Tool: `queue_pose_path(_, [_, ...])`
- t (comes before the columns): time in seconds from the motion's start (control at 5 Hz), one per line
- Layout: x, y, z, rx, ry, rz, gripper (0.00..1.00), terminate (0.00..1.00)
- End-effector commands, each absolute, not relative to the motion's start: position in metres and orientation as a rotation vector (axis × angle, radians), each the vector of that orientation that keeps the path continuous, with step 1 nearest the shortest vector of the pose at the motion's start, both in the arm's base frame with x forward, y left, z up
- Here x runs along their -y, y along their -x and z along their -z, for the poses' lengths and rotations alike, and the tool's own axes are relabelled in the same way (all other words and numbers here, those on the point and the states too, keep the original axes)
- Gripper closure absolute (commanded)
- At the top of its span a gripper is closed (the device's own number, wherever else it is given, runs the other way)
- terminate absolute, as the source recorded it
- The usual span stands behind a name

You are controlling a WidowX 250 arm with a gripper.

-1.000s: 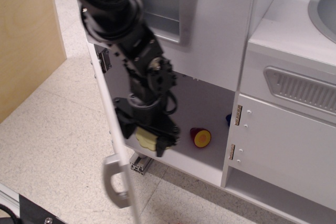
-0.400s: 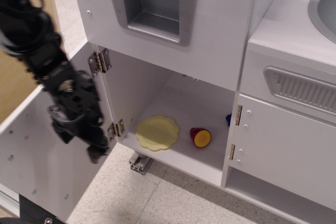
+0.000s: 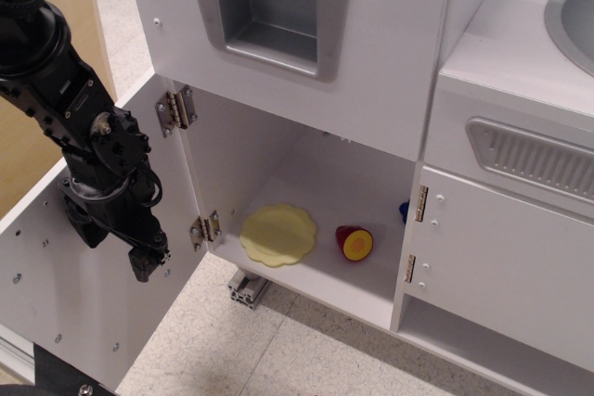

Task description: Open low fridge

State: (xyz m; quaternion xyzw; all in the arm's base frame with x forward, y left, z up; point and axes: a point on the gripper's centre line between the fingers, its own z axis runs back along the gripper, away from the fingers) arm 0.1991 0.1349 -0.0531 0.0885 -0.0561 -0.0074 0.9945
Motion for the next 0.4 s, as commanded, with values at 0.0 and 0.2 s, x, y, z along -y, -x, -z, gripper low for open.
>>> queue_pose_path(0.0, [-0.1444,-0.2028,0.0365,0.155,-0.204,0.006,0.00,0.00])
queue_pose_path(0.2, [-0.1444,-0.2028,0.0365,0.155,-0.204,0.006,0.00,1.00])
